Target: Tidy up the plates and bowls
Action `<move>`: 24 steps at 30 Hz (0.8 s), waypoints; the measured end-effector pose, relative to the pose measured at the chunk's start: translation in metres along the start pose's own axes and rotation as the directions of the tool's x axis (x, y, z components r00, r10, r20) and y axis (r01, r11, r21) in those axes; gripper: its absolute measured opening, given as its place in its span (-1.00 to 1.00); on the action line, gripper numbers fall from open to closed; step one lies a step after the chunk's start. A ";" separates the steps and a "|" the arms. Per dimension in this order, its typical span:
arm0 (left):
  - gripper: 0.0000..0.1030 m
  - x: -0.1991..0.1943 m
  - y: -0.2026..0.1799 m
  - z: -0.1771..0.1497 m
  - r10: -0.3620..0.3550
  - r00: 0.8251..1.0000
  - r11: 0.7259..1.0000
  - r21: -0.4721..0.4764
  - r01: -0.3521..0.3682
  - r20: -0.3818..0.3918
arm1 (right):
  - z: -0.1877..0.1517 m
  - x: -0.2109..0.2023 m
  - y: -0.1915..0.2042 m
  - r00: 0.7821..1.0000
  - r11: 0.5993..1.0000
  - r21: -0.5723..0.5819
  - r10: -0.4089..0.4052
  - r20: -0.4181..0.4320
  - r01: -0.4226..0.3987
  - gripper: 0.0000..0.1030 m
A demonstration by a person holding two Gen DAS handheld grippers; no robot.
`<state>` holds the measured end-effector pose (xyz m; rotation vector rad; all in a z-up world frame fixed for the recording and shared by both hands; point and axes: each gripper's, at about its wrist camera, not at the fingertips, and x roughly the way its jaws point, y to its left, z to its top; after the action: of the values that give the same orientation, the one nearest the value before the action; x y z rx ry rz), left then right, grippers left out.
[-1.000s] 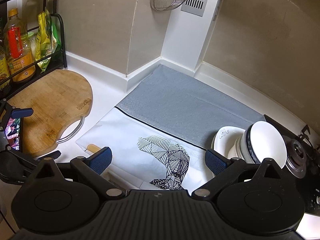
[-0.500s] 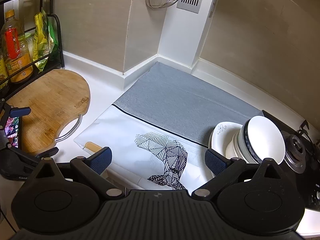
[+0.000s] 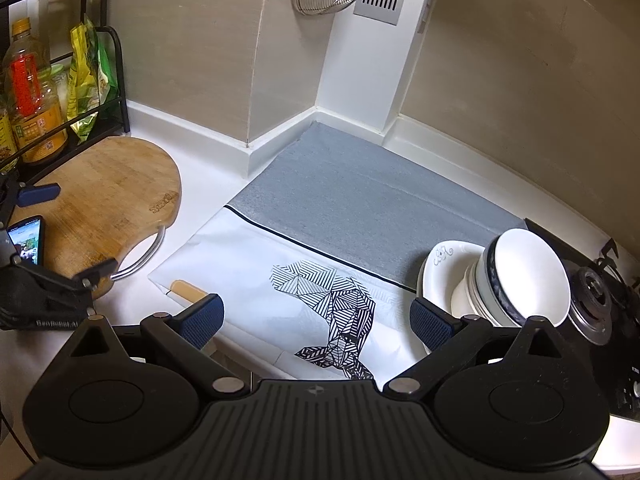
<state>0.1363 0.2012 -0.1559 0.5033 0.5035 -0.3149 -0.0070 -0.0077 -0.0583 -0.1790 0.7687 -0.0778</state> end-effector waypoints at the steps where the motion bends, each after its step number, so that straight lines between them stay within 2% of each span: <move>1: 0.99 0.000 -0.002 0.000 -0.005 1.000 1.000 0.000 0.005 -0.002 | 0.000 -0.001 0.000 1.000 1.000 0.001 0.000 0.001 0.000 0.93; 8: 0.99 0.003 -0.006 -0.004 -0.019 0.999 1.000 0.007 0.019 -0.027 | -0.001 -0.001 -0.004 1.000 1.000 0.015 -0.004 -0.006 0.004 0.93; 14: 0.99 0.027 0.002 -0.021 0.046 0.992 0.999 0.028 -0.043 -0.114 | -0.002 0.001 -0.005 1.000 1.000 0.016 -0.005 -0.011 0.005 0.93; 17: 0.99 0.021 0.010 -0.016 0.056 0.995 0.998 -0.002 -0.056 -0.079 | -0.002 0.001 -0.006 1.000 1.000 0.018 -0.008 -0.012 0.008 0.93; 20: 0.99 0.015 0.009 -0.008 0.059 0.997 0.998 0.013 -0.059 -0.041 | -0.002 0.002 -0.007 1.000 1.000 0.023 -0.007 -0.013 0.008 0.93; 24: 0.99 0.012 0.001 -0.005 0.030 0.999 0.999 0.020 -0.029 -0.043 | -0.002 0.000 -0.006 1.000 1.000 0.014 -0.001 -0.007 0.001 0.93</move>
<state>0.1455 0.2026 -0.1655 0.5367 0.5348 -0.2810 -0.0081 -0.0135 -0.0587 -0.1660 0.7751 -0.0846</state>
